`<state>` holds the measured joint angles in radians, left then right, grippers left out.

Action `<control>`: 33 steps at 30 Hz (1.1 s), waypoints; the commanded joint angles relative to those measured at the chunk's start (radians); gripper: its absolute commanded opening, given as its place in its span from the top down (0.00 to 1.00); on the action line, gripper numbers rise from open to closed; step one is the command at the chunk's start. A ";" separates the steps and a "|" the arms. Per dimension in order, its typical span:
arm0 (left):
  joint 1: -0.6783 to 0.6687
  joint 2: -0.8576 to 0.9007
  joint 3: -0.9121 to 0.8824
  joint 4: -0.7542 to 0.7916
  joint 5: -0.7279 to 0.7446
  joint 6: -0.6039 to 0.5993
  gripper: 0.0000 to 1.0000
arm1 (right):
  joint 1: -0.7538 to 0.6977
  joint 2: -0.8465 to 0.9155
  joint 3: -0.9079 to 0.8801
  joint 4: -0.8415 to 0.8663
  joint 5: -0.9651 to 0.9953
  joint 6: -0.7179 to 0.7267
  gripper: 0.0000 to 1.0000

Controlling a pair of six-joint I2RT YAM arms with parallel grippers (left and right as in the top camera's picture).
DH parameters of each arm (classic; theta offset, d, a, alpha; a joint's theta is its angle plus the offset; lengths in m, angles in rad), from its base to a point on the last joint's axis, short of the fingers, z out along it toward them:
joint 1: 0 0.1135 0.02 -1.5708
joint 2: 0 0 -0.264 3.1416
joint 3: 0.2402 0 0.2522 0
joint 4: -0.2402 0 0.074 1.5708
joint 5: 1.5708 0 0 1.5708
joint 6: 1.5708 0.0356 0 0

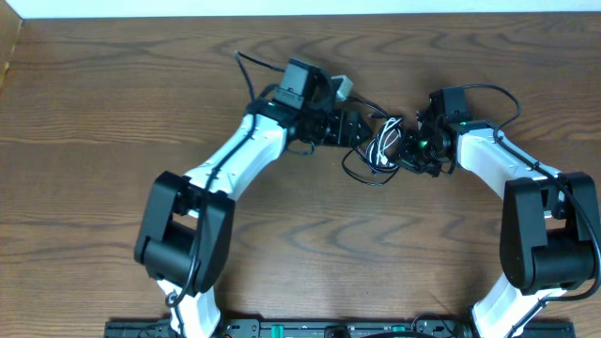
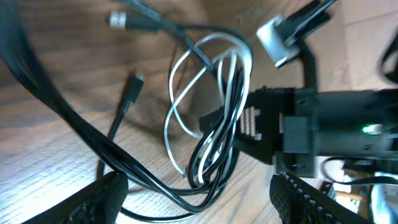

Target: Untangle cables

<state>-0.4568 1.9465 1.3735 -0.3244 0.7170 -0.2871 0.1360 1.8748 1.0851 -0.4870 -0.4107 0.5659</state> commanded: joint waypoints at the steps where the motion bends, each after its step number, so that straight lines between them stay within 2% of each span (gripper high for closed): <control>1: -0.038 0.064 -0.011 0.019 -0.030 0.028 0.27 | 0.002 -0.011 -0.002 0.000 -0.011 -0.002 0.93; 9: -0.084 0.113 -0.011 0.112 -0.129 0.028 0.31 | 0.002 -0.011 -0.002 0.000 -0.019 0.002 0.93; 13: -0.084 0.115 -0.011 0.157 -0.156 0.028 0.31 | 0.002 -0.011 -0.002 0.010 -0.061 -0.001 0.99; 18: -0.084 0.116 -0.010 0.267 -0.162 0.013 0.31 | 0.002 -0.034 -0.002 0.024 -0.225 -0.097 0.99; 25: -0.083 0.116 -0.010 0.286 -0.184 0.013 0.31 | -0.023 -0.193 -0.002 0.012 -0.307 -0.223 0.99; 26: -0.083 0.116 -0.010 0.286 -0.188 0.013 0.39 | -0.039 -0.217 -0.002 0.007 -0.307 -0.223 0.99; 27: -0.082 0.116 -0.010 0.286 -0.188 0.013 0.60 | -0.060 -0.239 -0.002 0.000 -0.307 -0.223 0.99; 30: -0.071 0.115 -0.010 0.290 -0.188 0.013 0.92 | -0.107 -0.252 -0.002 -0.028 -0.306 -0.223 0.99; 33: -0.029 0.097 0.001 0.297 -0.174 -0.039 0.93 | -0.150 -0.251 -0.002 -0.074 -0.261 -0.224 0.99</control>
<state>-0.5461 2.0518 1.3647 -0.0216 0.5640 -0.2874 0.0395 1.6386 1.0828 -0.5316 -0.7036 0.3653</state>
